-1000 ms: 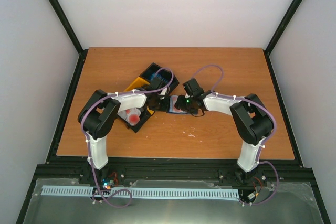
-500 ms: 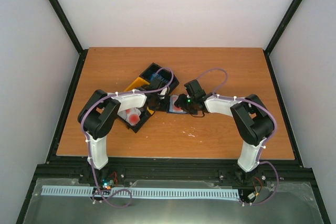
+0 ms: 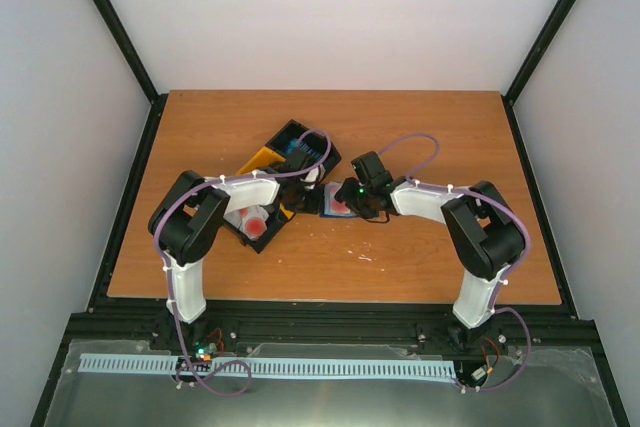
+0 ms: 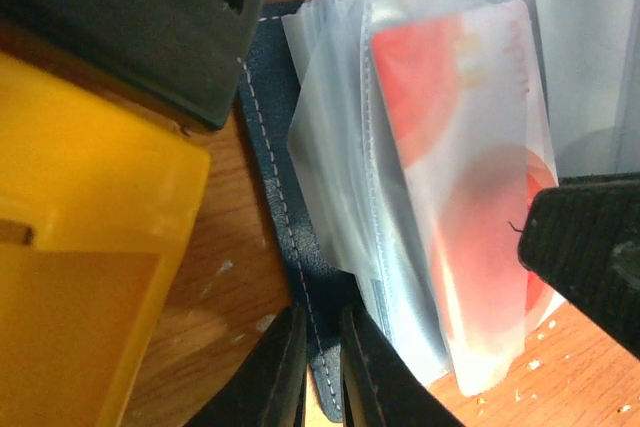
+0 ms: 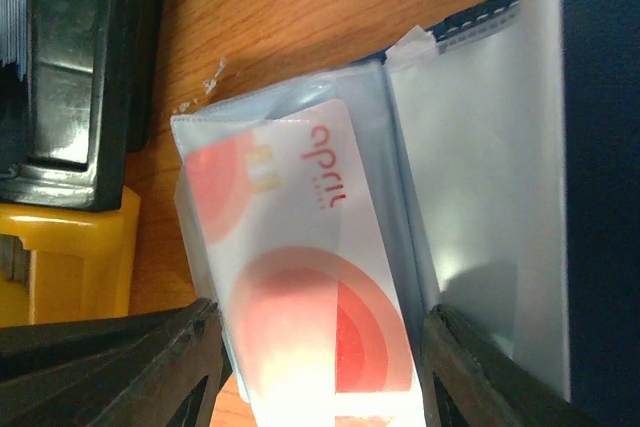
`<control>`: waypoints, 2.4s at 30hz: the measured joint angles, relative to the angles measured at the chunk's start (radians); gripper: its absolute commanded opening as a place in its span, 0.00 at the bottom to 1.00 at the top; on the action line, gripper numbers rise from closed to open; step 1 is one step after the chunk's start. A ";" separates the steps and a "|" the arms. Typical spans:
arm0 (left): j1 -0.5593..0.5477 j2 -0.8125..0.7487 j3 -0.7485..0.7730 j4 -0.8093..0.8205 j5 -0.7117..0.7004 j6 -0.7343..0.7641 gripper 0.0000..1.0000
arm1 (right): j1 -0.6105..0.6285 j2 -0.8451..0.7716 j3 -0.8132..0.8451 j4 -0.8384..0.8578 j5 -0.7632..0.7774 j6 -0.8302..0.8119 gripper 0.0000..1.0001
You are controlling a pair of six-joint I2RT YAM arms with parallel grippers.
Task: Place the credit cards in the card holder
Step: Insert the credit card into the card holder.
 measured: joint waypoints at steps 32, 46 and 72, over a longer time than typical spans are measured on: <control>0.001 -0.006 -0.022 0.026 0.040 0.018 0.13 | 0.000 -0.036 0.029 -0.127 0.018 0.005 0.56; 0.001 -0.009 -0.022 0.022 0.019 0.019 0.14 | 0.000 0.018 0.123 -0.252 0.072 -0.246 0.57; 0.001 -0.010 -0.022 0.019 0.016 0.021 0.15 | -0.001 0.088 0.173 -0.286 0.043 -0.351 0.28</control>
